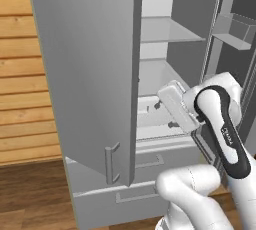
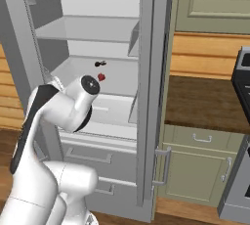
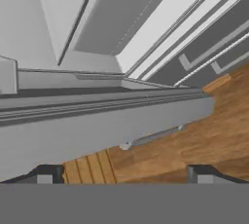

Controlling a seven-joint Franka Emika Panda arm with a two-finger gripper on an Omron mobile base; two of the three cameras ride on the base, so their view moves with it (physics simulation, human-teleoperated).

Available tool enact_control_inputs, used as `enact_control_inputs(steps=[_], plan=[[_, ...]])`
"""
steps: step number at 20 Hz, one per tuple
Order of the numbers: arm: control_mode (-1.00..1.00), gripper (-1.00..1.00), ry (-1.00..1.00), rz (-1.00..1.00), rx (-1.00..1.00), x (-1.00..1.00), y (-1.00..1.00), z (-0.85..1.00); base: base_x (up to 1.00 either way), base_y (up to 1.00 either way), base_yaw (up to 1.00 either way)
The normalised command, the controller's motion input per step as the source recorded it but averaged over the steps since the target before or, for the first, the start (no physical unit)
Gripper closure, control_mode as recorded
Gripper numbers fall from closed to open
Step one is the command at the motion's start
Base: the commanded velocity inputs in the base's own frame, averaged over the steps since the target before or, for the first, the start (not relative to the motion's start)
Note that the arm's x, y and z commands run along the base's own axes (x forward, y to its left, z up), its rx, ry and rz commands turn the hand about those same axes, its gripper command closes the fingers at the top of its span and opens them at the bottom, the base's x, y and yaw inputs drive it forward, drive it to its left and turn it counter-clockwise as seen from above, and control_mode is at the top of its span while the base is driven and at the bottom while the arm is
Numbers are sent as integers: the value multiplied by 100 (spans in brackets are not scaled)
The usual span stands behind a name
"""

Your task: Take the strawberry from the fridge and place it on top of the pancake, located on the dining counter.

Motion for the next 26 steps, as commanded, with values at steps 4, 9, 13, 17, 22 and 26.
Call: enact_control_inputs(steps=[4,9,13,17,22,26], plan=[[-100,-100,0,15,19,76,45,0,0,0,0],[-100,-100,-1,14,12,63,38,0,0,0,0],[-100,-100,-8,11,12,38,15,0,0,0,0],[-100,-100,-11,11,9,7,51,0,0,0,0],[-100,-100,-7,13,1,-32,79,0,0,0,0],[-100,-100,0,15,0,-70,78,0,0,0,0]])
